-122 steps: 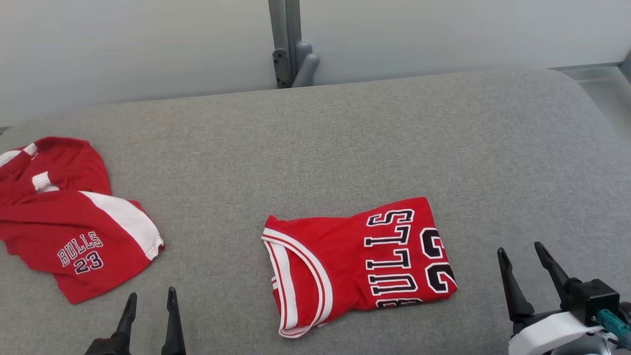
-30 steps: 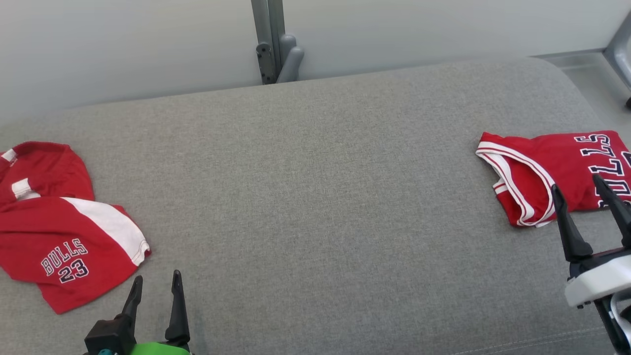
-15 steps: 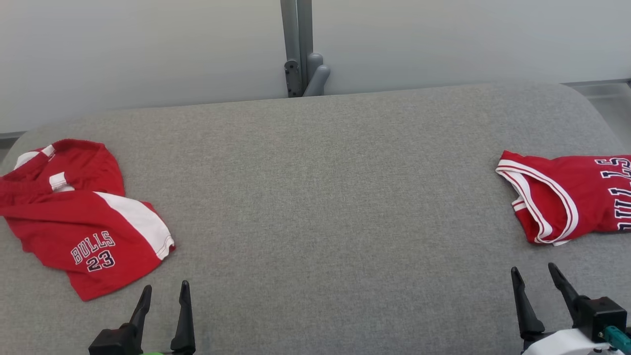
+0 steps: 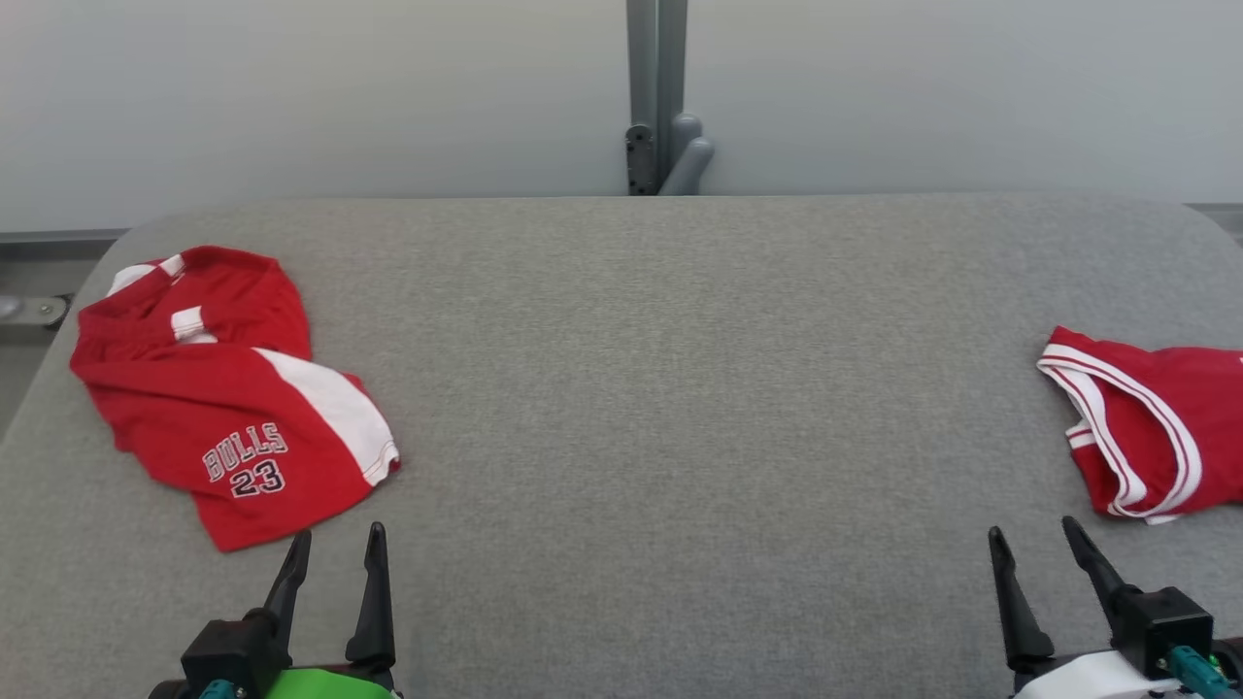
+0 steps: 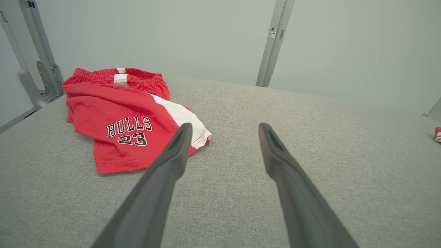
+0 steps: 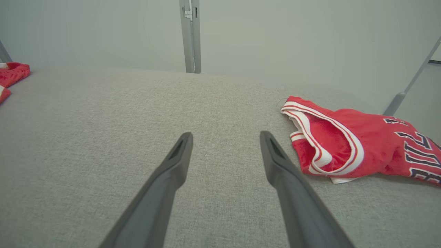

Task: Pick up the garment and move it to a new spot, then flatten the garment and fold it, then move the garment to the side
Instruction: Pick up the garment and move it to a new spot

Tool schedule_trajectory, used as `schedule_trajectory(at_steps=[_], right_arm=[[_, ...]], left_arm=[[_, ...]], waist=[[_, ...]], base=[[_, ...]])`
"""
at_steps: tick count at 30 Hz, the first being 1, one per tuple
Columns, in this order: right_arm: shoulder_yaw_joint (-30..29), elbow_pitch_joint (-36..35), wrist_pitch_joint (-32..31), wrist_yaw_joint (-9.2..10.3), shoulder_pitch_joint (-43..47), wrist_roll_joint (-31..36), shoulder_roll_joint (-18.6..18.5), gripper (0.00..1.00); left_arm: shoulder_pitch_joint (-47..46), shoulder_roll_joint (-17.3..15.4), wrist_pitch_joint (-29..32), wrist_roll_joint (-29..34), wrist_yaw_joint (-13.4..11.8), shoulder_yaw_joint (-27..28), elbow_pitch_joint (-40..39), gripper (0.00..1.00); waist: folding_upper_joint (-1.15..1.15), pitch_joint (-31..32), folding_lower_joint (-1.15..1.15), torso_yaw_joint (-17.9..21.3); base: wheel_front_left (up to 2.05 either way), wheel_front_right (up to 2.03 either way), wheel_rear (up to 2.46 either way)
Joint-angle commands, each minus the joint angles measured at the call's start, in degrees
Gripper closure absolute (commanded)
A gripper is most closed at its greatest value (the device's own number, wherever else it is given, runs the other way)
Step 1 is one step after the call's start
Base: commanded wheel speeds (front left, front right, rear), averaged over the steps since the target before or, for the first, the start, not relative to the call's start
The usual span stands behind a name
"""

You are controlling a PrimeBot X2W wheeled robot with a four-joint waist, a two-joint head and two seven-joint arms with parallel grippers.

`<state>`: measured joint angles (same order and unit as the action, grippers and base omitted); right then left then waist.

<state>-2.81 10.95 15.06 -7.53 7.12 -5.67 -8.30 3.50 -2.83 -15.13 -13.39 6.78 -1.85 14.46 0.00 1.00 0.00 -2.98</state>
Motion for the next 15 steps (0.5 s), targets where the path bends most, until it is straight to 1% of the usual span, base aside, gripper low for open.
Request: schedule_trajectory(at_steps=[1,6,10,13,15], right_arm=[[0.88,-0.53,0.14,0.08,0.21,0.64,0.05,0.00],[5.21,-1.92,0.14,0.08,-1.57,0.36,0.45,0.00],[8.97,-2.72,0.14,0.08,-2.91,-0.26,0.56,0.00],[10.49,-3.56,0.14,0.09,-3.80,-0.60,0.22,0.00],[11.39,-4.12,0.14,0.08,-4.44,-0.73,-0.07,0.00]], left_arm=[[-0.84,-0.15,0.01,0.07,-0.10,0.15,-0.50,0.00],[-0.16,-0.15,0.01,-0.83,-0.44,0.76,-1.11,0.00],[0.86,-0.15,0.01,0.46,-0.26,2.28,-0.57,0.00],[1.09,-0.12,0.01,0.98,0.01,3.52,-0.25,0.00],[0.93,-0.13,0.01,0.90,0.15,4.47,-0.49,0.00]], waist=[[0.00,0.18,0.00,-3.83],[0.00,0.65,0.00,-13.25],[0.00,1.25,0.00,-20.31],[0.00,1.63,0.00,-23.87],[0.00,1.32,0.00,-24.78]], base=[[0.00,0.00,0.00],[0.00,0.00,0.00],[0.00,0.00,0.00],[0.00,0.00,0.00],[0.00,0.00,0.00]])
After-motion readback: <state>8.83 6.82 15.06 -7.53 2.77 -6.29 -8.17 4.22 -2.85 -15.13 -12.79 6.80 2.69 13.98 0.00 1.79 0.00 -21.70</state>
